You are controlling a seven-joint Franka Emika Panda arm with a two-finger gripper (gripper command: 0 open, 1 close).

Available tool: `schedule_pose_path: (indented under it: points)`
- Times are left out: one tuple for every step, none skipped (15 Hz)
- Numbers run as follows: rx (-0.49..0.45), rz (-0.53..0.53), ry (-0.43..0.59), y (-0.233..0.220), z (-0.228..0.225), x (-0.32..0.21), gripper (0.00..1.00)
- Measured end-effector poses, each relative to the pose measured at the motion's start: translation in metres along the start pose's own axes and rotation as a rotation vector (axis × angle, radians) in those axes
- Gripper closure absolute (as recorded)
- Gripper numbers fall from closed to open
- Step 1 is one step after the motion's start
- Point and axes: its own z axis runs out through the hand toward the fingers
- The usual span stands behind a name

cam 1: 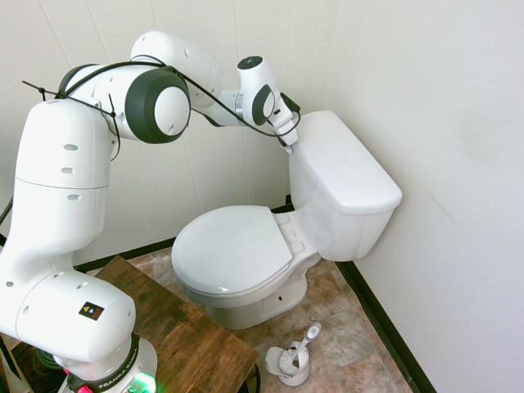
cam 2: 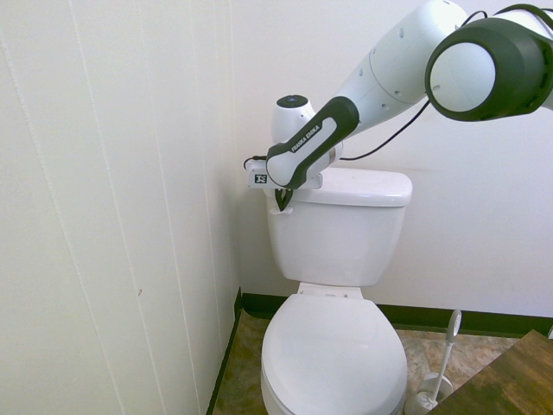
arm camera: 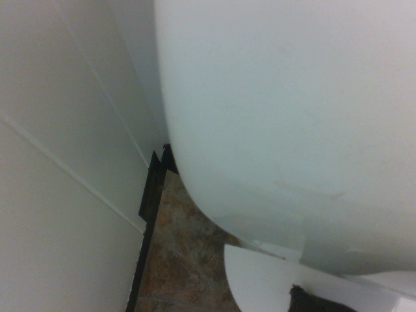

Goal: Flush the toilet

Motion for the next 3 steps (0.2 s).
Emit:
schedule_pose_path:
  points:
    - [-0.002,-0.002,0.000,-0.0011,0.0010,-0.0010,1.00]
    - [-0.002,-0.003,0.000,-0.0019,0.0021,-0.0019,1.00]
    - [-0.001,-0.004,0.000,-0.0028,0.0028,-0.0026,1.00]
